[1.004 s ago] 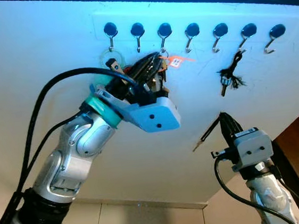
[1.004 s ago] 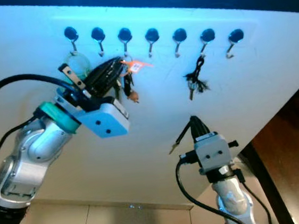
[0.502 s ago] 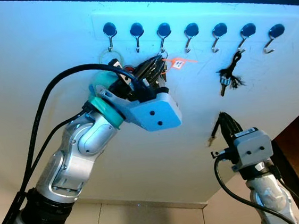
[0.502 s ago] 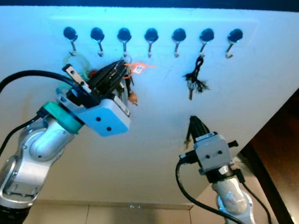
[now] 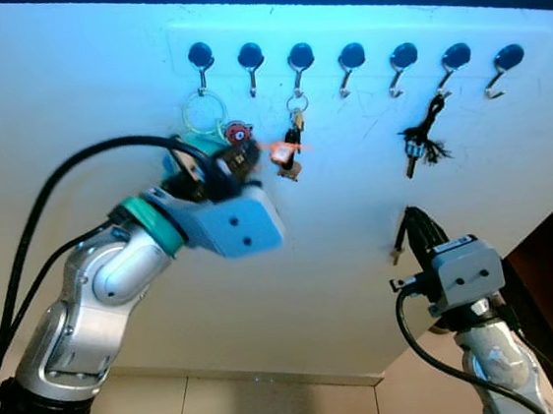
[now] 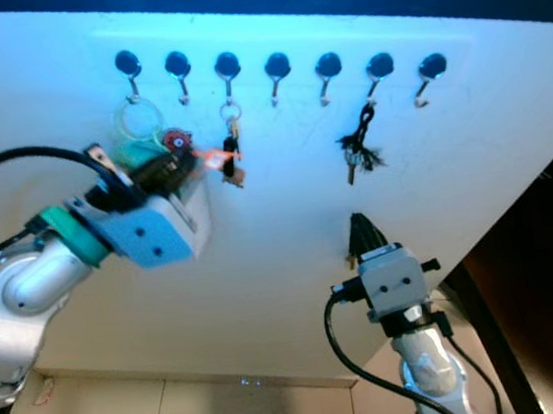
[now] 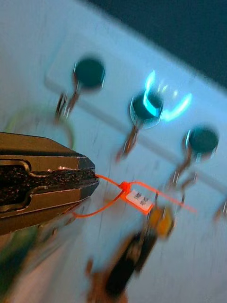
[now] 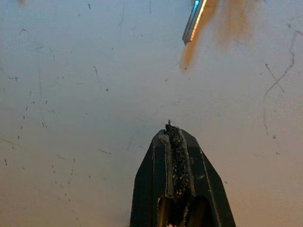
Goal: Hang keys on a hook
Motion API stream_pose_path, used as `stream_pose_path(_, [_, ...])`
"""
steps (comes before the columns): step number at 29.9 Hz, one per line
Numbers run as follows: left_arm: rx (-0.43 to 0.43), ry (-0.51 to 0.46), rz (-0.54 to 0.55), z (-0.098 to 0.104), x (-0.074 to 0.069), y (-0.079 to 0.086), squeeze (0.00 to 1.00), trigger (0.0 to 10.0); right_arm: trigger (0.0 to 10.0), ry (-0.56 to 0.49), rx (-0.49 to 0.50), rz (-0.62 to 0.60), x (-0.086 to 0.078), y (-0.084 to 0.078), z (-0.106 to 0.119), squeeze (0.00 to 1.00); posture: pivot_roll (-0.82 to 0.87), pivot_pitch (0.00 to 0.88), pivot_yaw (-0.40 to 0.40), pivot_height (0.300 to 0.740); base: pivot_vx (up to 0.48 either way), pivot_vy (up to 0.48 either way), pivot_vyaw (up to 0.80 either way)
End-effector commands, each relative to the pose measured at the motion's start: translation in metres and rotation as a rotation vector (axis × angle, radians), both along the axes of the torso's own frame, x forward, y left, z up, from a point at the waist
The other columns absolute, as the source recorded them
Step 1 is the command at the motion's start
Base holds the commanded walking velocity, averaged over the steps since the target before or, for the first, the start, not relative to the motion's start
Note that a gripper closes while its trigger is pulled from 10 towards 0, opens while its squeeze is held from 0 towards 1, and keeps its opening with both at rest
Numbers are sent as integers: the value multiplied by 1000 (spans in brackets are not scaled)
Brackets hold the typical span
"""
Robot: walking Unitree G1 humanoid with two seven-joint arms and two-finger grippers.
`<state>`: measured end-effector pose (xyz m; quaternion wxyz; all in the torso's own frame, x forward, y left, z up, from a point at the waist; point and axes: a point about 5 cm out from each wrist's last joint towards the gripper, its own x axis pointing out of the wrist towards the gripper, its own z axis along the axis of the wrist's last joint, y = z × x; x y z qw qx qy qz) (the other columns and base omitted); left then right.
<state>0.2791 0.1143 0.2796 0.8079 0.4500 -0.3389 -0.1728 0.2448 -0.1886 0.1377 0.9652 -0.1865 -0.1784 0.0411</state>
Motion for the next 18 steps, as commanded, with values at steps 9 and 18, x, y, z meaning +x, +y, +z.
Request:
stream_pose_path(9, [-159,-145,34,31,-5,8,0,10000,10000,13,1,-4,-2,-1,-2,0,30,0,39,740,0,0,0])
stream_pose_path(18, [-169,-170,8,38,0,-3,0,10000,10000,8,3,-8,1,-1,-1,0,26,0,42,740,0,0,0])
